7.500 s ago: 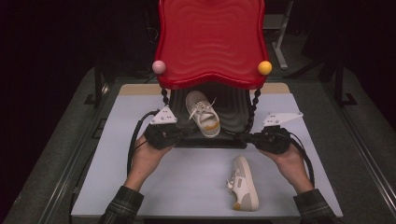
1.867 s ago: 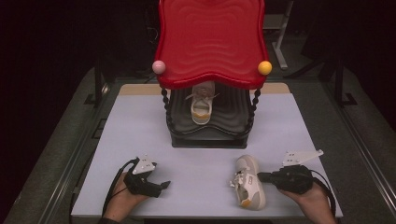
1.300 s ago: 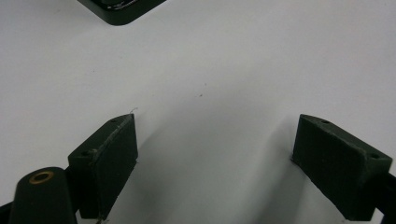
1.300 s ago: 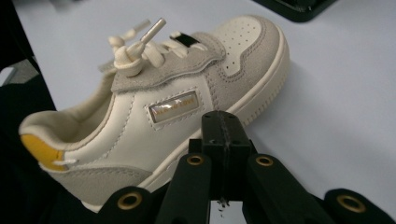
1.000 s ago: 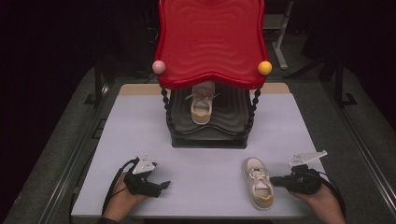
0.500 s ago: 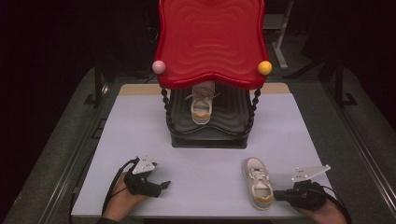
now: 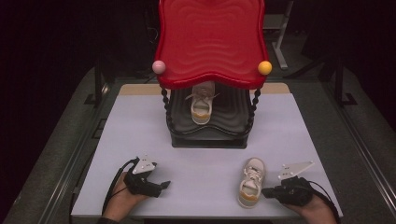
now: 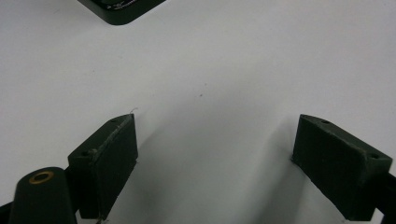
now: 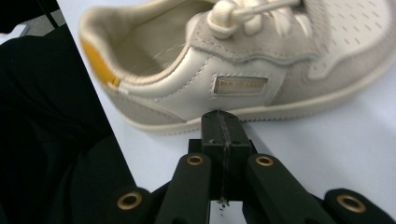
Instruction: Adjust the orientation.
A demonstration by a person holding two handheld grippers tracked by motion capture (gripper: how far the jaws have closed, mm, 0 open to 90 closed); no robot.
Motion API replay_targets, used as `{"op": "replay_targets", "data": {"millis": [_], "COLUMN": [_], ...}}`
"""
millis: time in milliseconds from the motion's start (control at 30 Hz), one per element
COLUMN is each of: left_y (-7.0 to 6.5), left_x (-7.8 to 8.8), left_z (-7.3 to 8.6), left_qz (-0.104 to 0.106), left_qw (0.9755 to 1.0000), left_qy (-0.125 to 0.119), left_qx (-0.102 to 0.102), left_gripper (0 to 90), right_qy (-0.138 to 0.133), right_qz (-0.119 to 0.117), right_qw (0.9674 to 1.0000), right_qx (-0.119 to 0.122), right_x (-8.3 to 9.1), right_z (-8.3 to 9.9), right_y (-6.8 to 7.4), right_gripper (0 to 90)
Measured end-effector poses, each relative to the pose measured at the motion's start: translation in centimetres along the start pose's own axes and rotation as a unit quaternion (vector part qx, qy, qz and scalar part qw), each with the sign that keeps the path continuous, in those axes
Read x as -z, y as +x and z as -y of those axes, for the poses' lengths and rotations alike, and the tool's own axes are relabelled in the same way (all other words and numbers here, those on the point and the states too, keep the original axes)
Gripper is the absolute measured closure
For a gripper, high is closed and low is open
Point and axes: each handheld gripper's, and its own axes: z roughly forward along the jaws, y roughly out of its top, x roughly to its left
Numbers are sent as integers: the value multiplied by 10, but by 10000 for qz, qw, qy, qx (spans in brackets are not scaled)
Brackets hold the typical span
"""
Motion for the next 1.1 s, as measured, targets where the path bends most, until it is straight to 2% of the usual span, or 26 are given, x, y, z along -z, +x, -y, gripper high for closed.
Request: {"op": "replay_targets", "data": {"millis": [200,300,400,433,467,567,600,633,700,733,967,1100], "left_y": [0,0,0,0,0,0,0,0,0,0,0,0], "left_x": [0,0,0,0,0,0,0,0,0,0,0,0], "left_z": [0,0,0,0,0,0,0,0,0,0,0,0], "left_qz": [2,3,-1,1,0,-1,1,0,0,2,1,3], "left_qw": [10000,10000,10000,10000,10000,10000,10000,10000,10000,10000,10000,10000], "left_qy": [-16,-22,-35,-24,-25,-23,-26,-27,-26,-21,-28,-28], "left_qx": [16,23,22,9,12,11,9,12,12,11,14,14], "left_gripper": [130,130,130,129,129,129,129,130,129,129,129,129], "right_qy": [97,69,-189,-413,-413,-736,-852,-876,-868,-849,-657,-563], "right_qz": [-79,-55,-53,-71,-71,-191,-296,-340,-385,-480,-716,-716], "right_qw": [9997,9997,9998,9991,9991,9971,9959,9954,9952,9949,9948,9955], "right_qx": [224,218,65,29,29,77,120,173,218,275,312,272], "right_x": [-13,-10,-1,7,7,14,14,13,11,4,-13,-18], "right_z": [-16,-17,-16,-18,-18,-27,-34,-38,-42,-48,-60,-60], "right_y": [4,4,3,6,6,12,18,20,22,26,33,34], "right_gripper": [895,865,814,772,772,741,718,713,705,683,645,646]}}
